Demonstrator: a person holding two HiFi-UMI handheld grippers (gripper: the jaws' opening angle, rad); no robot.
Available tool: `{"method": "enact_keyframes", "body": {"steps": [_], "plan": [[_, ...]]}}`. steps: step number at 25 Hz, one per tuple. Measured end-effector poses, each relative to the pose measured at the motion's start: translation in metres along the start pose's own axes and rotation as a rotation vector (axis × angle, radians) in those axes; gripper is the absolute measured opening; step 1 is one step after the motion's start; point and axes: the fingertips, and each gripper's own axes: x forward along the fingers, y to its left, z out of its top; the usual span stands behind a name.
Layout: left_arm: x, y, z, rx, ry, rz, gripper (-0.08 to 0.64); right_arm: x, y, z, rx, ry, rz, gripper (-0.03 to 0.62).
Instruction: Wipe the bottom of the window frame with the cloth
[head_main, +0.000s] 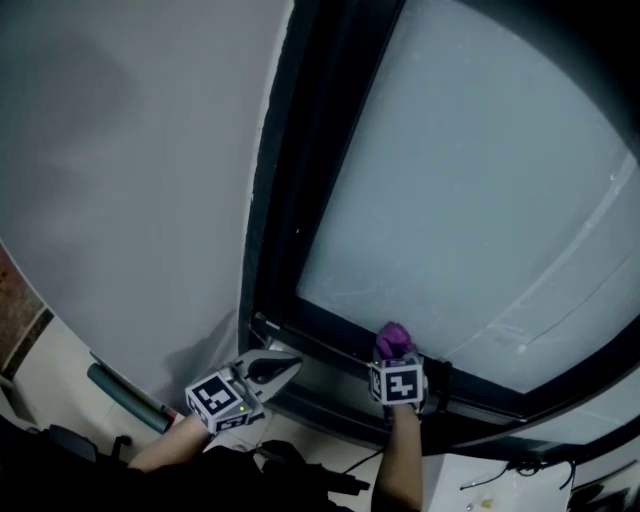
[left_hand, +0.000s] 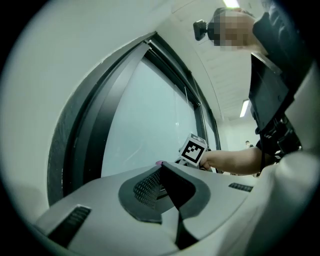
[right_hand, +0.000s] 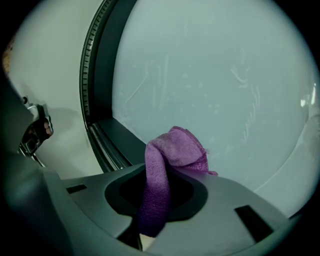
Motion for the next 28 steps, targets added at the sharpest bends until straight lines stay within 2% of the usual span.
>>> {"method": "enact_keyframes", "body": {"steps": [4,8,11,15,18,23,28], "plan": [[-0.008,0.003,-0.003,0.015,-0.002,0.071,0.005,0.004,0.010,0.008,-0.059,-0.006,0.045,0.083],[-0.018,0.008,-0.001,-0.008,-0.012,0.149,0.005,0.007,0.019,0.014,-0.111,-0.006,0.063,0.084],[-0.024,0.016,-0.003,0.017,-0.023,0.194,0.005,0.009,0.029,0.019,-0.165,-0.012,0.080,0.084],[-0.025,0.013,0.000,0.041,-0.021,0.213,0.005,0.010,0.048,0.028,-0.218,-0.035,0.129,0.084],[-0.028,0.011,0.004,0.030,-0.021,0.224,0.005,0.013,0.066,0.037,-0.243,-0.049,0.170,0.084],[-0.038,0.016,0.001,0.037,-0.011,0.257,0.005,0.019,0.083,0.046,-0.329,-0.048,0.167,0.084],[-0.047,0.022,0.004,0.025,-0.019,0.285,0.005,0.023,0.097,0.055,-0.354,-0.049,0.198,0.084]]}}
